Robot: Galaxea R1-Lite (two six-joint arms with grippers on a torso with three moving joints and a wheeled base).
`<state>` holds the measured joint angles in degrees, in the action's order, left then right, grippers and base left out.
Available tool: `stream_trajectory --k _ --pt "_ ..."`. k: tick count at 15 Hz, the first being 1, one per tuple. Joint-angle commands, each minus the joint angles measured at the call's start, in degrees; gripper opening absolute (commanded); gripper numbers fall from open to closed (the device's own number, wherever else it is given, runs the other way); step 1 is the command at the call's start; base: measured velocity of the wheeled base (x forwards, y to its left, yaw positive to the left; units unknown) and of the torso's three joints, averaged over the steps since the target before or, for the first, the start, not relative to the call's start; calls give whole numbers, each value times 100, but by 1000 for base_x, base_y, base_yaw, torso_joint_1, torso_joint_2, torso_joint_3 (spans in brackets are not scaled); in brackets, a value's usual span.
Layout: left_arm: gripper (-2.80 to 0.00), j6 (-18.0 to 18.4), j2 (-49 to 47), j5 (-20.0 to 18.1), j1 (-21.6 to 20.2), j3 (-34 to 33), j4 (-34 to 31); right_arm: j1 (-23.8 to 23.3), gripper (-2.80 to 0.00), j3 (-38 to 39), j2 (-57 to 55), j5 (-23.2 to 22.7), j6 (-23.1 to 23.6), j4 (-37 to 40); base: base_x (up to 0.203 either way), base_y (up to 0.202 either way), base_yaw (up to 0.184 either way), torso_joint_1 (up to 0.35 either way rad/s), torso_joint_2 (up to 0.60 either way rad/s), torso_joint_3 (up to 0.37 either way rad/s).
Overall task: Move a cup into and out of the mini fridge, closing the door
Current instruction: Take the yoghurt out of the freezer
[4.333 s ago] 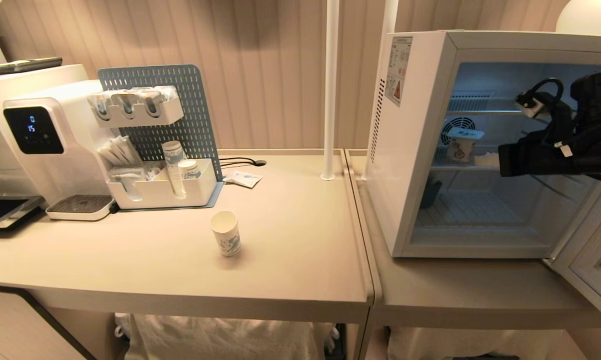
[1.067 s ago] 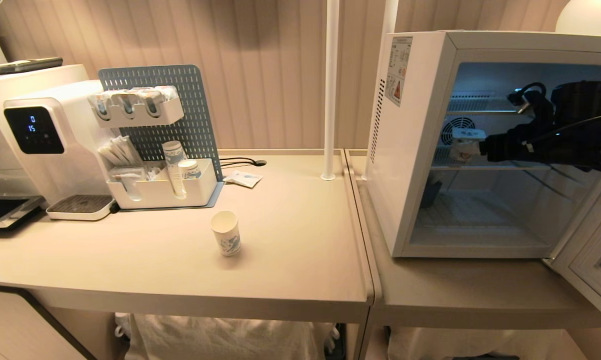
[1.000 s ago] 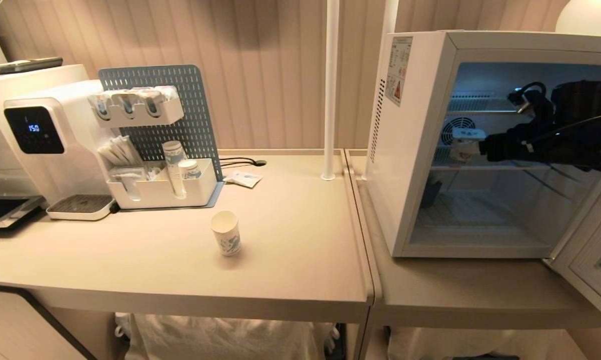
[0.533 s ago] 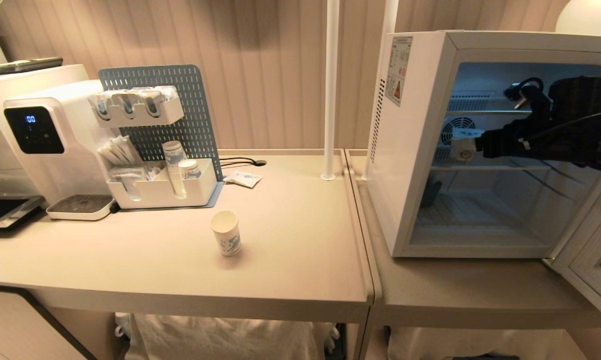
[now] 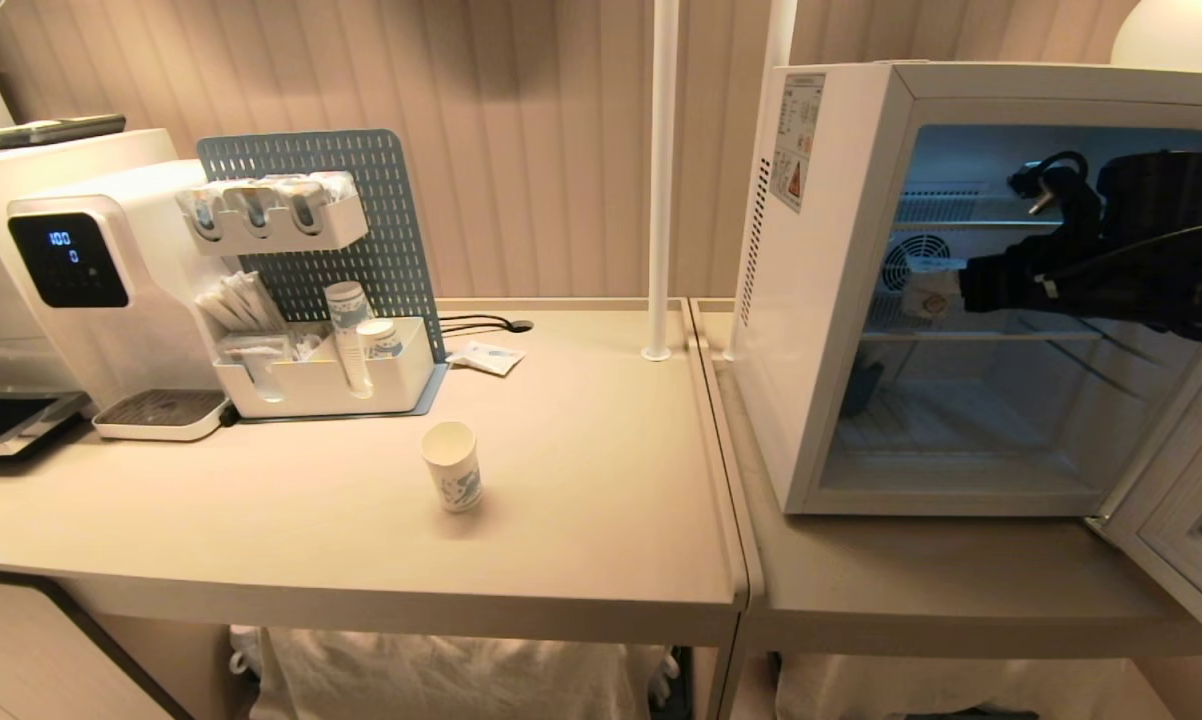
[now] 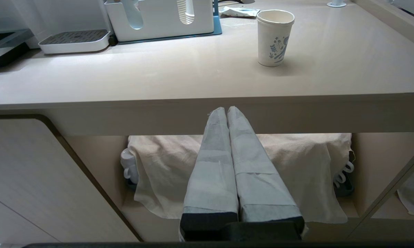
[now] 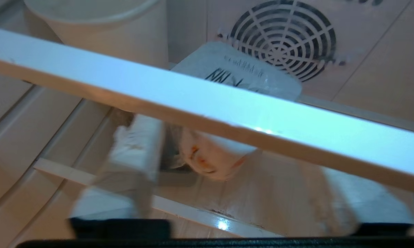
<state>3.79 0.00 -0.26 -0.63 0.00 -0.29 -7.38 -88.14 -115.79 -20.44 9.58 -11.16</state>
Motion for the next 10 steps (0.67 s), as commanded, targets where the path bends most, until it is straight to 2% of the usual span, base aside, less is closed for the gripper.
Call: stream_trajectory --k 1,10 --pt "-280 -1 0 0 -7 0 -4 20 -280 56 -8 -4 26 -6 0 0 0 0 0 0" --pt "-280 -1 0 0 -6 0 3 26 -280 86 56 14 18 8 0 0 0 0 0 0"
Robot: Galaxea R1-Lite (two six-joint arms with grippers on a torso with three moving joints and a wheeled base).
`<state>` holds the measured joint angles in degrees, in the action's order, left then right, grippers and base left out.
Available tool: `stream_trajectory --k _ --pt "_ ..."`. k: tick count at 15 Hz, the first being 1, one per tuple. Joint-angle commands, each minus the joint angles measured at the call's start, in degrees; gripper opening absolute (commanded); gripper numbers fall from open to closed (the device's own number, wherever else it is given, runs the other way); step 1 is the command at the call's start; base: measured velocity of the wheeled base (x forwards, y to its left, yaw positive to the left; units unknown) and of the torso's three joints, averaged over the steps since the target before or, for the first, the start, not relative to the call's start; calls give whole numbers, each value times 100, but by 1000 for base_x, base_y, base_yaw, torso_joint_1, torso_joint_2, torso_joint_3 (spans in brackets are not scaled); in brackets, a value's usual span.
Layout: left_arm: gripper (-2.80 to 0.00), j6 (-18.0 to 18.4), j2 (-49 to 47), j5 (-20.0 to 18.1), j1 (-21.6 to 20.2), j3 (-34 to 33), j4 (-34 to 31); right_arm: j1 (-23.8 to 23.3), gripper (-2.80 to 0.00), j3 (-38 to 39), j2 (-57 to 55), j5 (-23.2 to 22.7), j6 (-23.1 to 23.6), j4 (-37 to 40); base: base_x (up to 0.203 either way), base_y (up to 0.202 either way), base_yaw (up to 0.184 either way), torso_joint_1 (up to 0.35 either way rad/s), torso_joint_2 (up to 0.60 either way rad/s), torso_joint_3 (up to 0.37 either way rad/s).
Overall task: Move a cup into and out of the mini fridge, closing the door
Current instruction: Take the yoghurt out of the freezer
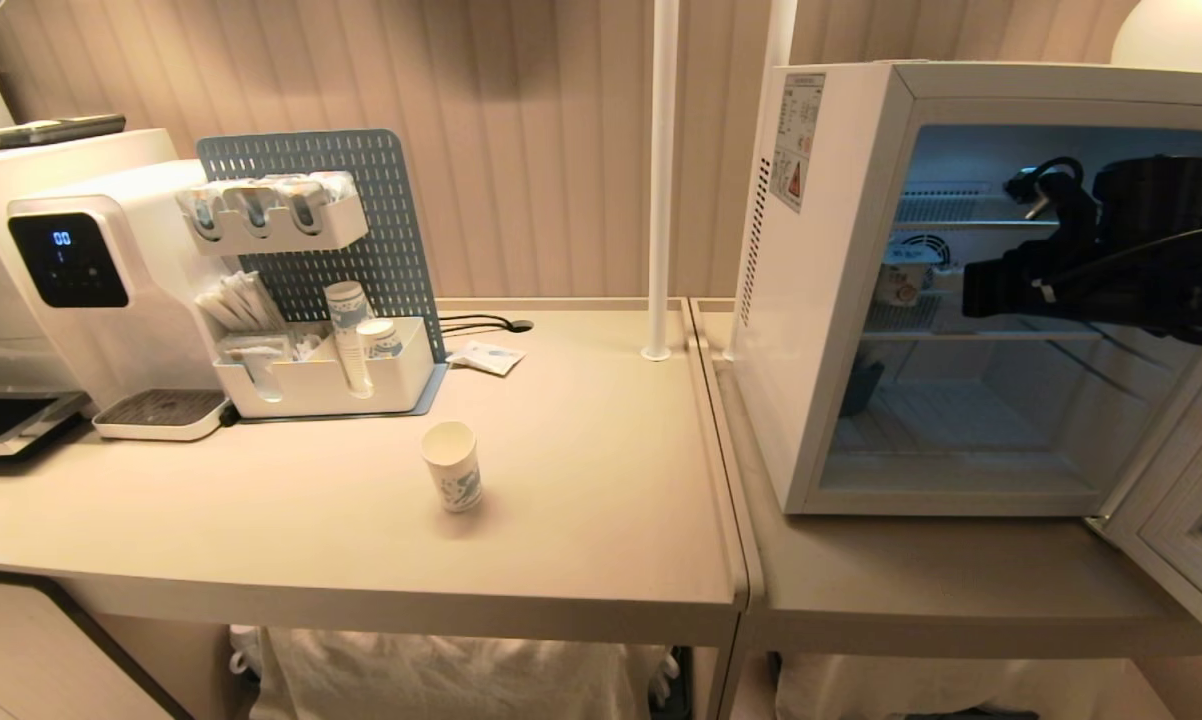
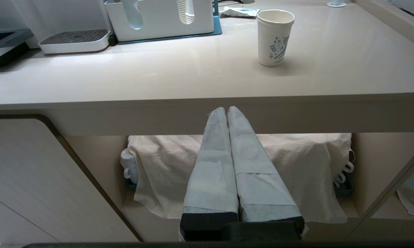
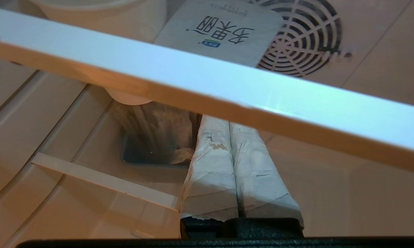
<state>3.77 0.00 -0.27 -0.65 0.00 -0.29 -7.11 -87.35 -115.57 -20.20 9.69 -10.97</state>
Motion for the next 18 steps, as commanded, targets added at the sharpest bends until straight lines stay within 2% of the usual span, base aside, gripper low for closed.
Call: stream_trajectory --k 1,3,4,13,18 --pt "-280 1 0 0 1 0 2 -1 -280 16 53 -28 24 -19 0 0 0 0 0 0" --pt "-280 1 0 0 -5 0 3 -1 -280 49 97 1 19 -10 0 0 0 0 0 0" --pt "-280 1 0 0 -5 0 -3 -1 0 126 113 -21 24 -10 0 0 0 0 0 0" --pt "-280 1 0 0 -3 0 3 173 0 18 -169 -59 -46 -46 0 0 0 0 0 0" --pt "-280 1 0 0 4 0 3 235 0 -547 -640 -48 -65 -217 0 0 0 0 0 0"
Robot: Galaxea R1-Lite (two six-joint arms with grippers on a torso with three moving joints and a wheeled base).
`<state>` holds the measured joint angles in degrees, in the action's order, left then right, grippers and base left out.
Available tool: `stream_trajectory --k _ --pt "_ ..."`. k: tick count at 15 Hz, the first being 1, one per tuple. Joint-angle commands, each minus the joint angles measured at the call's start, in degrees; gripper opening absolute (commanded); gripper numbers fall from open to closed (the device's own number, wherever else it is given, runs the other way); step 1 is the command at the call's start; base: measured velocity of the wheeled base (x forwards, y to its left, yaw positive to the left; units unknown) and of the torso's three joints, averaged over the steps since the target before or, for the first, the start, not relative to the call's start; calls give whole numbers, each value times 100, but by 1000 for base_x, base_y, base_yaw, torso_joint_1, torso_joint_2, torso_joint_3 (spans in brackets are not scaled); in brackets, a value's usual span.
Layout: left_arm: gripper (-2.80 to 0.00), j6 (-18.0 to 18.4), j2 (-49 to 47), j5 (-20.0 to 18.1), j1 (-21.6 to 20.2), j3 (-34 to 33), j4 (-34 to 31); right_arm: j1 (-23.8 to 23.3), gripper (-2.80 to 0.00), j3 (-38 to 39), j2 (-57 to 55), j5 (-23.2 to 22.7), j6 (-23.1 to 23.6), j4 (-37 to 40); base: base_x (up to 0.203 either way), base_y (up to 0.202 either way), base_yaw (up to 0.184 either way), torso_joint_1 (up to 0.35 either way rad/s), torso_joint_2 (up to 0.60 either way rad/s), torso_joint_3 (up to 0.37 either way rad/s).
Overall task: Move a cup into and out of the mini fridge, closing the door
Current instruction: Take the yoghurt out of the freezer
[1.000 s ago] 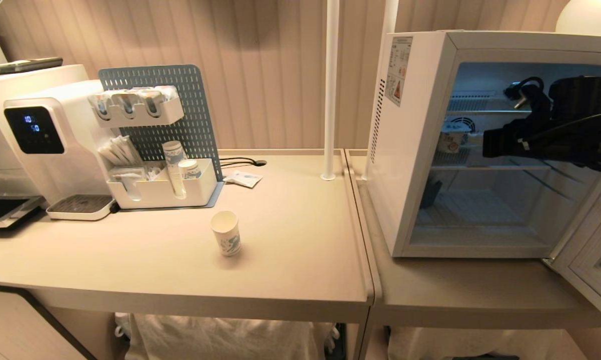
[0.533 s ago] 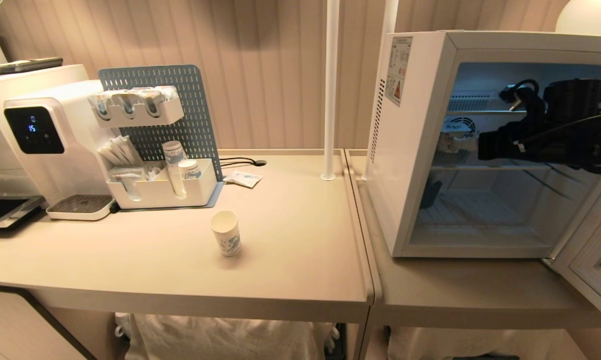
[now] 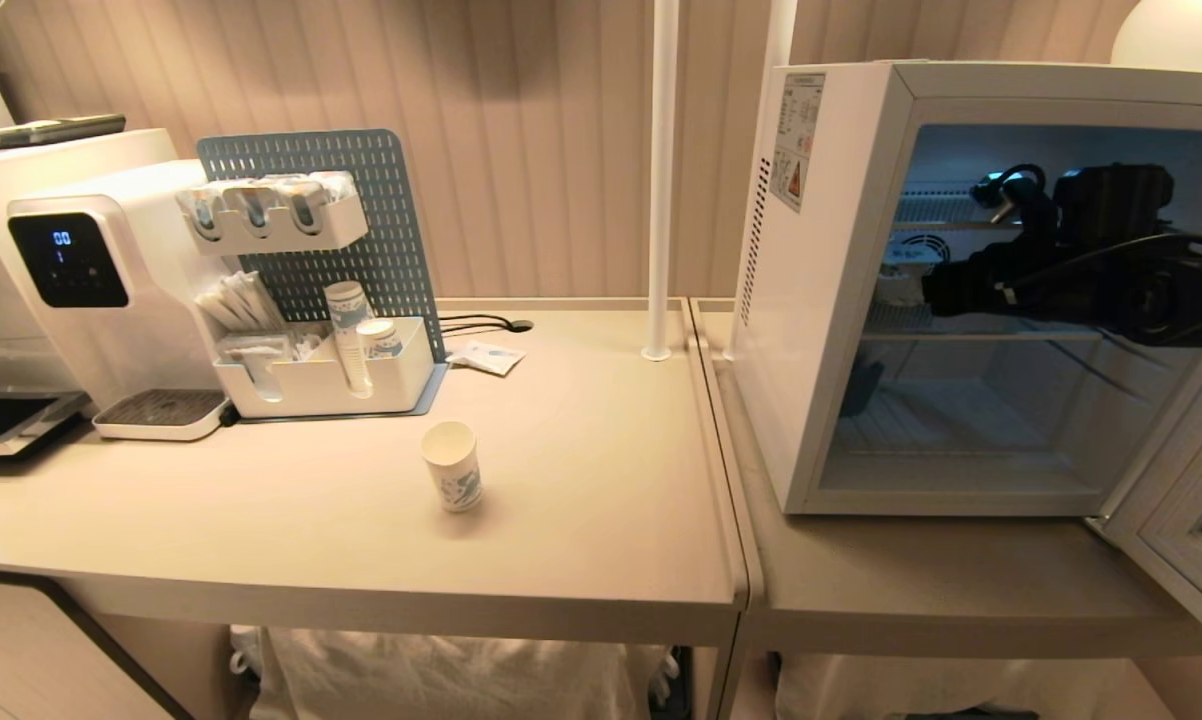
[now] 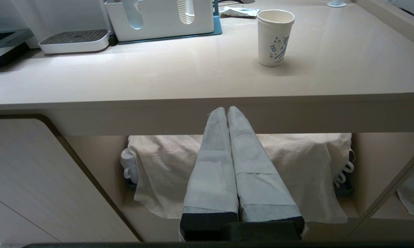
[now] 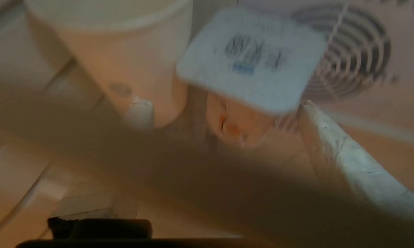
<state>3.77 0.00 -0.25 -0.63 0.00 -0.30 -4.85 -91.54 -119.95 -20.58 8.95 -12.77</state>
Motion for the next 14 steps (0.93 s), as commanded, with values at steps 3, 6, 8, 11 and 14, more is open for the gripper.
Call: stream_trajectory --k 3,6,8,11,14 --pt "-280 1 0 -2 -7 0 -5 11 0 -430 -442 8 34 -181 0 0 0 0 0 0" --pt "-280 1 0 -2 -1 0 0 -7 0 -549 -521 1 64 -384 0 0 0 0 0 0" --pt "-280 1 0 -2 -3 0 -2 -7 0 -541 -537 10 66 -384 0 0 0 0 0 0" --pt "-280 1 0 -2 -1 0 0 -34 0 -575 -556 9 125 -375 0 0 0 0 0 0" --pt "-280 1 0 -2 -7 0 1 -115 0 -584 -526 113 144 -372 0 0 0 0 0 0"
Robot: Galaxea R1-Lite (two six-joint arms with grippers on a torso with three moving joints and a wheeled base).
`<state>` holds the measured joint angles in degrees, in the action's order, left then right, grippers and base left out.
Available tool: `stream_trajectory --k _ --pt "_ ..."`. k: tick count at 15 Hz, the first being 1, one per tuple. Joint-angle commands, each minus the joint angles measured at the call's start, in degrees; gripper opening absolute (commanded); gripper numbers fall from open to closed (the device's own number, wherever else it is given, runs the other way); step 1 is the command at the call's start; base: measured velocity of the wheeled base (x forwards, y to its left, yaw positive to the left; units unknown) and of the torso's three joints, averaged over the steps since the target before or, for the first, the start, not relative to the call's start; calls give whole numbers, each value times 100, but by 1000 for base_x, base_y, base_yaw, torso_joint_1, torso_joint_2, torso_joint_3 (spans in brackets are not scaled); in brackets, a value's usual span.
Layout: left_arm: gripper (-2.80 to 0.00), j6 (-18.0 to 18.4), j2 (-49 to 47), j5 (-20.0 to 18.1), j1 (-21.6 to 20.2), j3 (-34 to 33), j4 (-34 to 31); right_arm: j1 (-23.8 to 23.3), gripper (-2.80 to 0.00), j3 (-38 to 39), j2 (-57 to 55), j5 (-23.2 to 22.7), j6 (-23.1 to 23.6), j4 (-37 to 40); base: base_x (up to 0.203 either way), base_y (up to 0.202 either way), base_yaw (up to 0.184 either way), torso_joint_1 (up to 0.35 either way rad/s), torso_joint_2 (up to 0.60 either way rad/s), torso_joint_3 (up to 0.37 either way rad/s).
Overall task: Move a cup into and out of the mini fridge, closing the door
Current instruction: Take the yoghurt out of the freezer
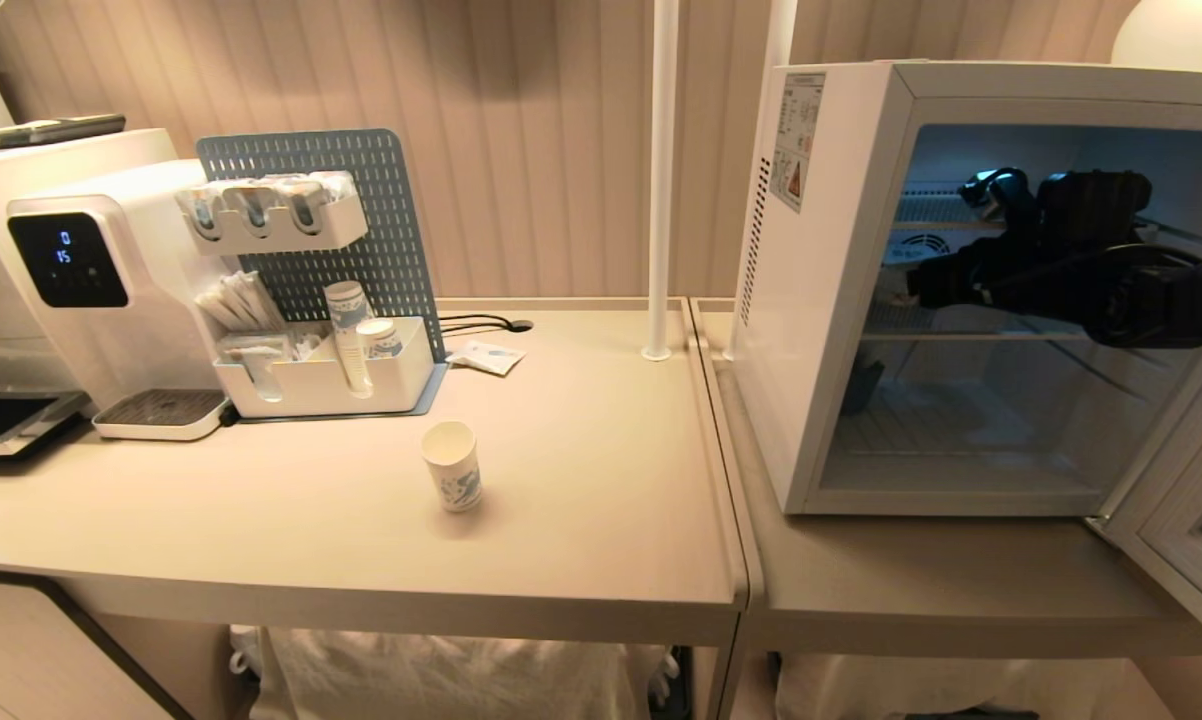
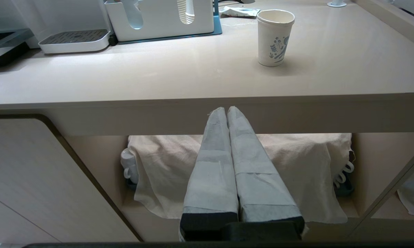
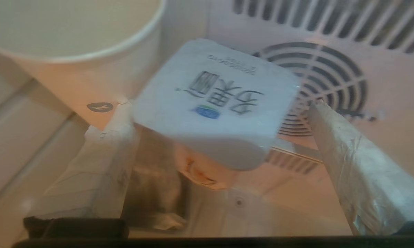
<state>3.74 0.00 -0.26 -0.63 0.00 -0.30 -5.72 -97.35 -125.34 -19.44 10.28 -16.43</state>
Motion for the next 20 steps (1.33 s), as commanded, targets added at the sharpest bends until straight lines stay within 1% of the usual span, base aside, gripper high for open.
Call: stream_trajectory --k 1,5,13,20 --pt "-280 4 0 -1 -4 0 1 -53 0 -15 49 2 54 50 0 0 0 0 0 0" --pt "-280 4 0 -1 2 0 -5 -158 0 6 71 10 158 78 0 0 0 0 0 0" --pt "-280 4 0 -1 -2 0 -2 -53 0 -61 -110 2 102 70 0 0 0 0 0 0" --pt "-280 4 0 -1 2 0 3 -17 0 -407 -381 1 105 17 0 0 0 0 0 0"
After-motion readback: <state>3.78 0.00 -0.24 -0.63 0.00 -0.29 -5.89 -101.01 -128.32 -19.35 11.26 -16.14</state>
